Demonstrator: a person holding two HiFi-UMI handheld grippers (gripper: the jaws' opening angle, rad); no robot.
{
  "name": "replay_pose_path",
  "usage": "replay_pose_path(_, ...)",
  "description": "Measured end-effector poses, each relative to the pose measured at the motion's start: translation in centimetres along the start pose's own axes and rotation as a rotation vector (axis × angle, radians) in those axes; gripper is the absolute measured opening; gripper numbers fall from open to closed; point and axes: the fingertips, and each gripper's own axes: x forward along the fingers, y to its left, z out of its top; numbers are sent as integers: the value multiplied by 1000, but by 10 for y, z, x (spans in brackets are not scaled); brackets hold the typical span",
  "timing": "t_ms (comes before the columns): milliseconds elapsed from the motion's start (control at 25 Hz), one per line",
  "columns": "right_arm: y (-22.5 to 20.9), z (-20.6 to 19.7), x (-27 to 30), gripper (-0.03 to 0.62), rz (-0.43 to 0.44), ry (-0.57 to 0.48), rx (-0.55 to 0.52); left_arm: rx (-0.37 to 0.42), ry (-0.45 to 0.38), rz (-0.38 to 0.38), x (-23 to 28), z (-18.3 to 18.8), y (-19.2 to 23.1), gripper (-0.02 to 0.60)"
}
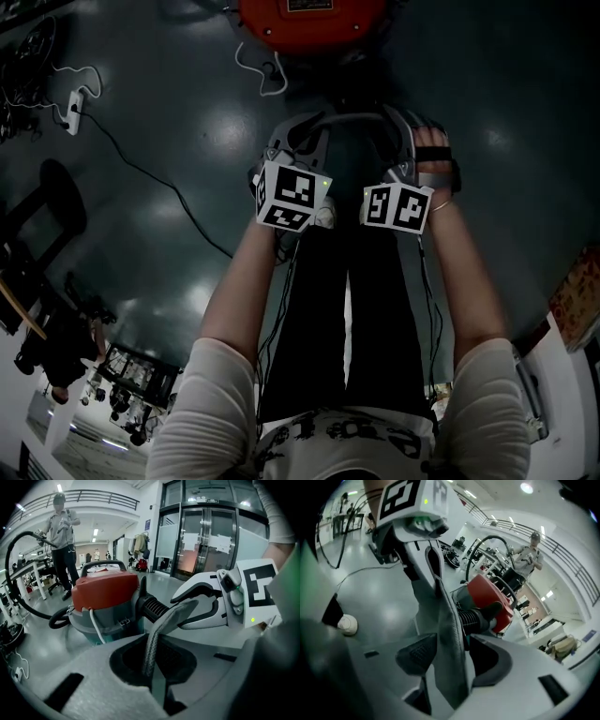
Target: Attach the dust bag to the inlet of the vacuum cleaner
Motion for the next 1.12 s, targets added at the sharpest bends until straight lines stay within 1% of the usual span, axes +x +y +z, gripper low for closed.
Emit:
replay_pose_path(40, -3, 1, 2, 215, -30, 16, -38, -4, -2, -6, -1, 0, 0, 14)
replay_pose_path(80, -5, 2, 3, 184, -60, 30, -77, -8, -4, -10, -1, 0, 0, 14)
replay_pose_path(120, -7, 3, 4, 119, -83, 40, -111, -9, -5, -11, -1, 0, 1, 14)
replay_pose_path(160, -8, 4, 4, 89, -92, 44, -134, -9, -6, -10, -2, 1, 3, 14)
replay_pose_path(200, -8, 5, 4, 77, -86, 41, -136, -4, -7, -8, -2, 2, 5, 14)
replay_pose_path(280, -9, 5, 2, 59, -54, 25, -87, 15, -6, 0, -2, 7, 7, 14)
replay_pose_path(320, -9, 5, 1, 54, -39, 21, -57, 27, -3, 8, -3, 9, 7, 14)
replay_pose_path(400, -10, 5, -1, 51, -11, 25, -4, 34, -11, 26, -9, 14, 9, 43)
replay_pose_path(440, -10, 6, -1, 51, 7, 27, 23, 22, -25, 31, -15, 16, 10, 53)
replay_pose_path(520, -8, 8, -2, 51, 55, 28, 67, -5, -61, 39, -31, 23, 14, 99)
replay_pose_path(560, -9, 9, -2, 49, 82, 31, 85, 0, -81, 45, -40, 30, 17, 118)
replay_pose_path(600, -12, 10, -1, 47, 105, 37, 103, 15, -102, 55, -48, 38, 21, 119)
replay_pose_path(680, -18, 11, 0, 46, 144, 52, 139, 37, -142, 100, -63, 51, 31, 121)
replay_pose_path(800, -14, 10, 0, 46, 209, 62, 154, -2, -203, 216, -83, 64, 54, 121)
replay_pose_path(840, -13, 9, 1, 46, 234, 62, 157, -1, -216, 236, -82, 72, 61, 120)
replay_pose_path(880, -13, 8, 1, 47, 254, 62, 158, 15, -222, 238, -77, 82, 66, 120)
replay_pose_path(1000, -18, 6, 1, 46, 279, 55, 136, 75, -218, 192, -49, 118, 72, 120)
replay_pose_path(1040, -18, 6, 1, 46, 283, 52, 134, 87, -211, 176, -38, 129, 73, 110)
replay_pose_path(1120, -18, 6, 0, 46, 284, 47, 140, 130, -194, 157, -18, 146, 75, 4)
